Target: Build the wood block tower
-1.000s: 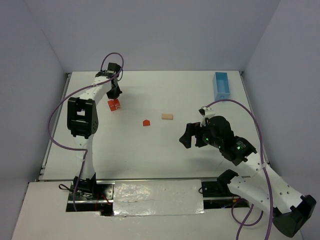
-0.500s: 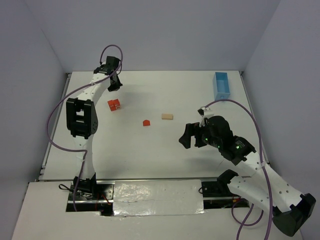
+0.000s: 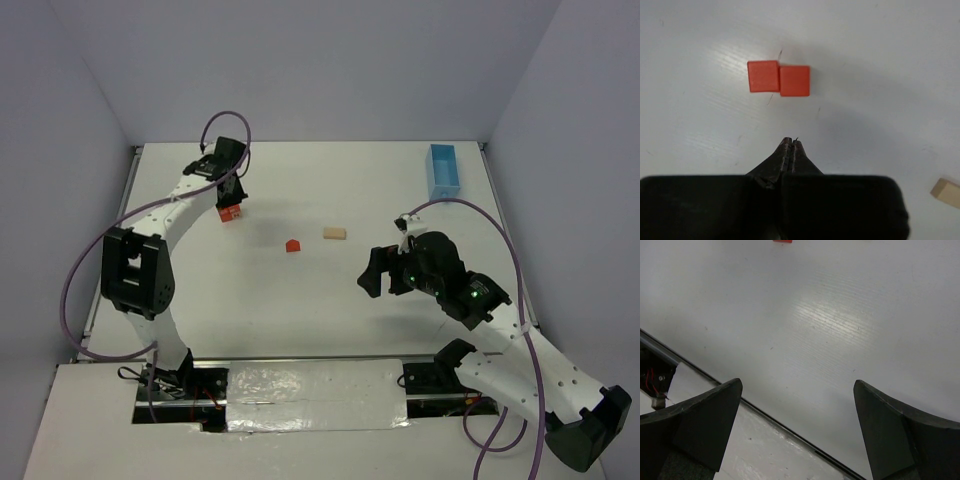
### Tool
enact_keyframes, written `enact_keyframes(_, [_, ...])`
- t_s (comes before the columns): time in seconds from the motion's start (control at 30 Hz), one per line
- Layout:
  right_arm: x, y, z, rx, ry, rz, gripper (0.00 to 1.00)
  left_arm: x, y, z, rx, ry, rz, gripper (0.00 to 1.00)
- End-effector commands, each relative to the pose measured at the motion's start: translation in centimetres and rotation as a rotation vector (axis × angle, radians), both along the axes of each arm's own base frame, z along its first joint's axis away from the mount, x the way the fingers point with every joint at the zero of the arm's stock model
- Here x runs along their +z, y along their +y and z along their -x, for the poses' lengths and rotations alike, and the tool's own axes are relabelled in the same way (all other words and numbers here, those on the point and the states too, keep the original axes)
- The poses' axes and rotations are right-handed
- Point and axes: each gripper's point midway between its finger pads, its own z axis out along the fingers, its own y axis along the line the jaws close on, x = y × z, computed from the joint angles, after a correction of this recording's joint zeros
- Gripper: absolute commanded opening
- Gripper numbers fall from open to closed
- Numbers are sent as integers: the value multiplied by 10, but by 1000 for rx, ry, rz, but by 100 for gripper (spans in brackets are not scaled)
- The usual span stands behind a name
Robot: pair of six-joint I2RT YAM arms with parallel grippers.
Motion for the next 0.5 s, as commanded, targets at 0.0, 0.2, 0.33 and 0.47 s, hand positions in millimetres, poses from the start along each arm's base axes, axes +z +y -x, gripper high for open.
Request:
enact_keyframes(0.0, [13,7,-5,17,-57,-27,100,-10,2,7,43,-18,38,0])
enact_keyframes(0.2, [14,6,-6,11,-61,-26,100,-50,-4,12,14,59,41,0])
enact_keyframes(0.33, [13,7,-5,16,-57,-24,100,-61,-1,13,15,85,21,0])
enact_keyframes(0.47, [12,7,-5,17,-55,-24,100,-70,6,21,27,91,22,0])
